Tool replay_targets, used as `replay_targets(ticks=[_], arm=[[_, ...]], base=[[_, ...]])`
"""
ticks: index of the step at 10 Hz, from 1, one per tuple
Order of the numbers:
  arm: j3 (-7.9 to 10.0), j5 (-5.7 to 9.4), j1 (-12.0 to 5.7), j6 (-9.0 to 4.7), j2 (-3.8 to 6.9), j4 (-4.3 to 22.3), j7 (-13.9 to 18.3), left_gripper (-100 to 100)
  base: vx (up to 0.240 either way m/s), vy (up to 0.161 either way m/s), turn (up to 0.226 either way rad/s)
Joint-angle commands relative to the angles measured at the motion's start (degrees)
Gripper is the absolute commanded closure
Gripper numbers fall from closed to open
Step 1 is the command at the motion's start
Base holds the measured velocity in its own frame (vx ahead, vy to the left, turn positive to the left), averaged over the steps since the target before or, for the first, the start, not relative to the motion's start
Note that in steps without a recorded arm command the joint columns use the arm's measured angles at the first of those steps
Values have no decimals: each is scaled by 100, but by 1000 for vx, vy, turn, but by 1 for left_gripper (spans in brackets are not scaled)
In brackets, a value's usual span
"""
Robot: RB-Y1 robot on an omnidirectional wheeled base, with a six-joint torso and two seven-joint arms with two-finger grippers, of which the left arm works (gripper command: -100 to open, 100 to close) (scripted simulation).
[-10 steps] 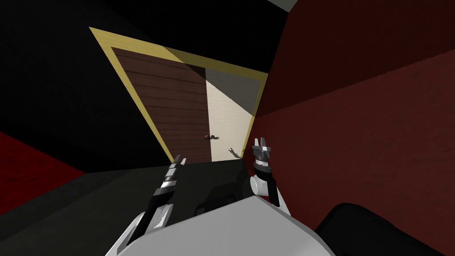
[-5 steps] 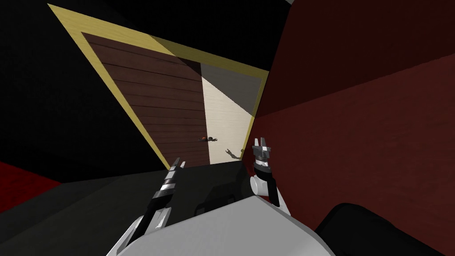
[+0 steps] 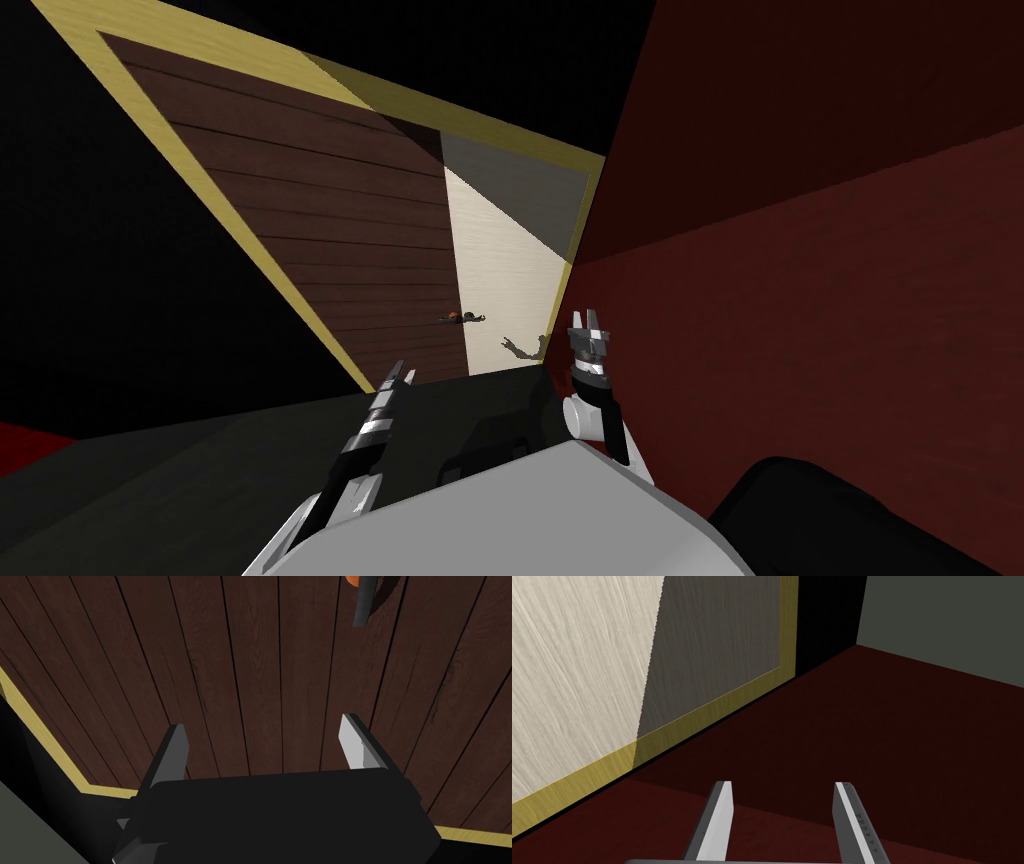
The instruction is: Pull the door open
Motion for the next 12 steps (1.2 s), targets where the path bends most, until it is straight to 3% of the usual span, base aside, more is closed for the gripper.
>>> replay_targets(ticks=[1, 12], arm=[[8, 23, -37, -33, 31, 170, 30, -100], [63, 184, -356, -373, 240, 1572, 220, -100]], base=[[109, -17, -17], [119, -10, -48]])
